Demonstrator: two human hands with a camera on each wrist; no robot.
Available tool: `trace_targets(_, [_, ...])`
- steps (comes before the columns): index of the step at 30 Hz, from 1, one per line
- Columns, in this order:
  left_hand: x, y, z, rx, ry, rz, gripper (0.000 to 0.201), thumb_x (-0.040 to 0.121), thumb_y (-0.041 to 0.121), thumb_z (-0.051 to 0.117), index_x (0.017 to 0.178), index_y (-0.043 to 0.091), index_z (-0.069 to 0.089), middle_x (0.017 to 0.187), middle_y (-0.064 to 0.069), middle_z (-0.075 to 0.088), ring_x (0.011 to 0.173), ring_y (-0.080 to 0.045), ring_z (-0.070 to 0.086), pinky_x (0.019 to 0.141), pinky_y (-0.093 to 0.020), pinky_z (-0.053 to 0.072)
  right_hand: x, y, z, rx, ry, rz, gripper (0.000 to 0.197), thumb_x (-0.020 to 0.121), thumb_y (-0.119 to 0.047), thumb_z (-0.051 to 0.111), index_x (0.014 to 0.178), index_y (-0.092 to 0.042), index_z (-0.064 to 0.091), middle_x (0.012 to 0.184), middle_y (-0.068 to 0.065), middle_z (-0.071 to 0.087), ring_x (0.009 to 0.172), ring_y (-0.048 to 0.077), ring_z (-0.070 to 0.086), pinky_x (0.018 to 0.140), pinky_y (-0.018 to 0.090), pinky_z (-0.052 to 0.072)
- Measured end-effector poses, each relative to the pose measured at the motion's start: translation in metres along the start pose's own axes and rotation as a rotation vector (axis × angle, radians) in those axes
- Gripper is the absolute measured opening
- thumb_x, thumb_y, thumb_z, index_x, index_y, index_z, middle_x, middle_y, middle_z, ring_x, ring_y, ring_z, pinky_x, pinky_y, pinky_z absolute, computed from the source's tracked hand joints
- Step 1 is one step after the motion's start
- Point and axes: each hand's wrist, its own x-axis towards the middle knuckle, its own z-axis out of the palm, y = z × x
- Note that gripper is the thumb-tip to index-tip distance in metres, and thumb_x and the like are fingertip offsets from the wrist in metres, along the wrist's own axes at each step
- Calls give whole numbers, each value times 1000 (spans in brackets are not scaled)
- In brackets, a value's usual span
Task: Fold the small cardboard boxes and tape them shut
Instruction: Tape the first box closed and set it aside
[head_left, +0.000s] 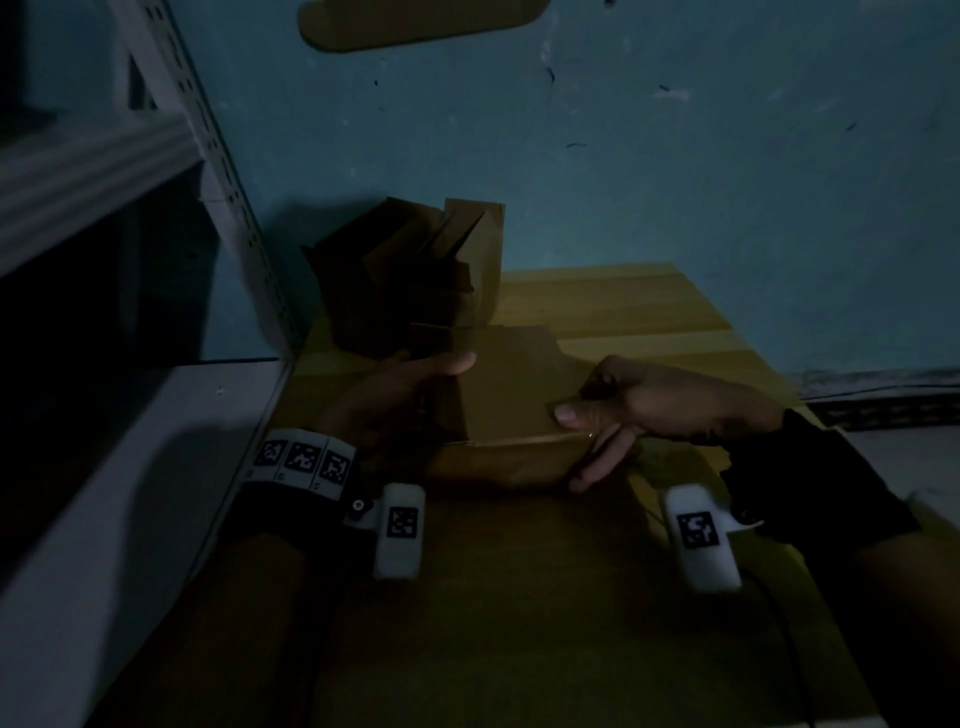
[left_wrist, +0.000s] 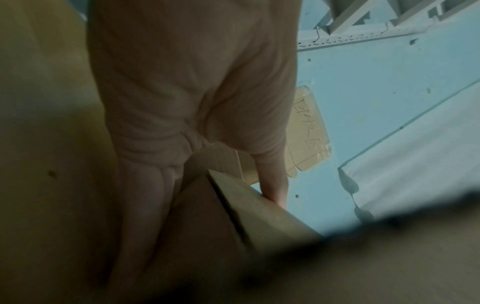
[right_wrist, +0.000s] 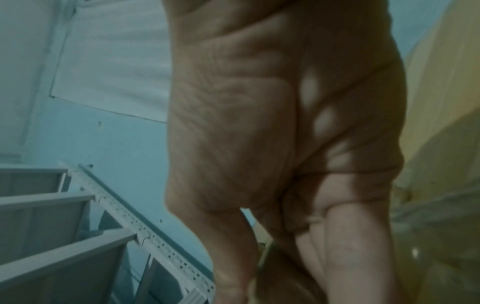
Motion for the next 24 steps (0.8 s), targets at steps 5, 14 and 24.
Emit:
trace_targets(5, [-1,0,-1,7,4,4,71,72,39,81,133,18,51,128,-8,63,114,-29,62,71,-35,57,6,9,-11,-3,-81,5,41,91,-35,59,113,0,63,105,24,75,102,33,74,105,46,51])
trace_targets(14, [-9,1,6,13,53,-6,34,88,35,67,113,17,55,109,-7,63,95,-25,61,67,-33,46,11,31,-1,-12,26,-116,22,95,8,55,111,3,70,108,18,76,102,29,74,85,33,62])
trace_targets(24, [-20,5,16,-64,26,46,14,96,33,54,100,19,57,97,-4,62,85,-20,61,65,-30,47,-2,16,-10,-42,137,-181,39,101,-29,50,99,3,71,95,23,76,89,39,75,89,52,59])
